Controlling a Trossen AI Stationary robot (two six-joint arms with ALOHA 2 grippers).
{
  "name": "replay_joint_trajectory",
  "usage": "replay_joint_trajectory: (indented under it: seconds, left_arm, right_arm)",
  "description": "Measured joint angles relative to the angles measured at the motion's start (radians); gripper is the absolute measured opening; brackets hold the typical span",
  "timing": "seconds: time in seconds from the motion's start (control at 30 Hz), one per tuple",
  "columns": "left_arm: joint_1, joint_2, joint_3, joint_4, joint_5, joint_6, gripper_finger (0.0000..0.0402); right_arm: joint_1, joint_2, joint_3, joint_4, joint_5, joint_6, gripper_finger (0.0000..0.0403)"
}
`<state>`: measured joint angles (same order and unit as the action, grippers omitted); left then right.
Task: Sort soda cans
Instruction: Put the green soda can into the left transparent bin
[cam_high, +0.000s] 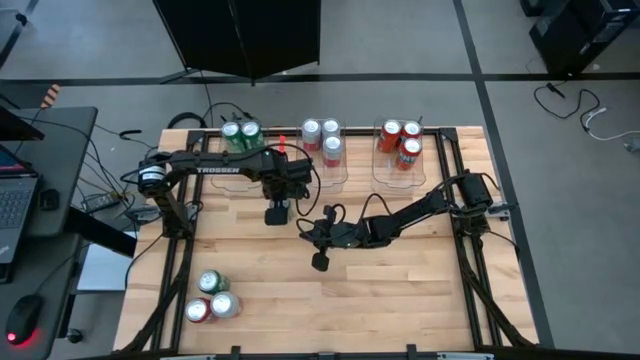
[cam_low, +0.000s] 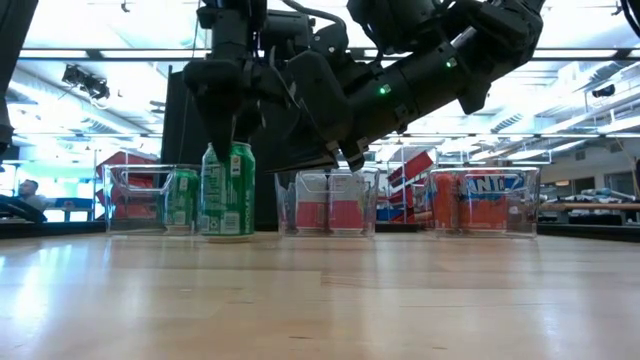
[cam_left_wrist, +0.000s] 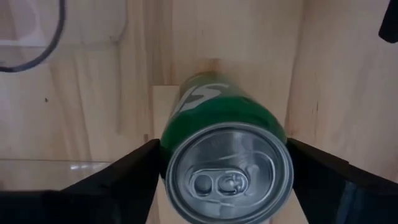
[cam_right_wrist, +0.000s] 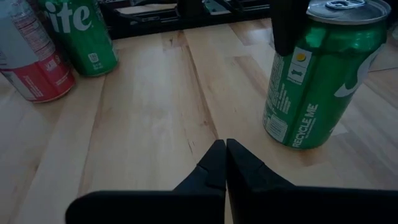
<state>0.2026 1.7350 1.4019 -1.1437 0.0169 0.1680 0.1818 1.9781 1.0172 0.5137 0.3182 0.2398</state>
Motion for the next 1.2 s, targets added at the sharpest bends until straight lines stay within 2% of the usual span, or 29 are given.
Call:
replay_joint_trajectory:
  seconds: [0.1, 0.33, 0.6, 0.8, 0.93, 1.03, 1.2]
  left_arm:
    - [0.000, -0.002, 0.001, -0.002, -0.006, -0.014, 0.0284]
    - [0.003, -0.036, 0.059, -0.119, -0.010, -0.082, 0.0284]
    - [0.062, -0.169, 0.129, -0.198, -0.079, -0.295, 0.0284]
    - [0.171, -0.291, 0.129, -0.290, -0.170, -0.501, 0.0284]
    - [0.272, -0.344, 0.129, -0.332, -0.191, -0.568, 0.0284]
    - [0.343, -0.353, 0.111, -0.359, -0.183, -0.567, 0.0284]
    - [0.454, -0.352, 0.044, -0.302, -0.184, -0.489, 0.0284]
  right_arm:
    - [0.000, 0.000, 0.000, 0.000, 0.000, 0.000, 0.0000]
    - [0.000, 0.000, 0.000, 0.000, 0.000, 0.000, 0.0000]
    - [0.001, 0.000, 0.000, -0.014, 0.000, 0.003, 0.0000]
    - [0.001, 0.000, 0.000, -0.014, 0.000, 0.003, 0.0000]
    - [0.001, 0.000, 0.000, -0.014, 0.000, 0.004, 0.0000]
    - [0.001, 0.000, 0.000, -0.014, 0.000, 0.004, 0.0000]
    - [0.001, 0.000, 0.000, -0.014, 0.000, 0.004, 0.0000]
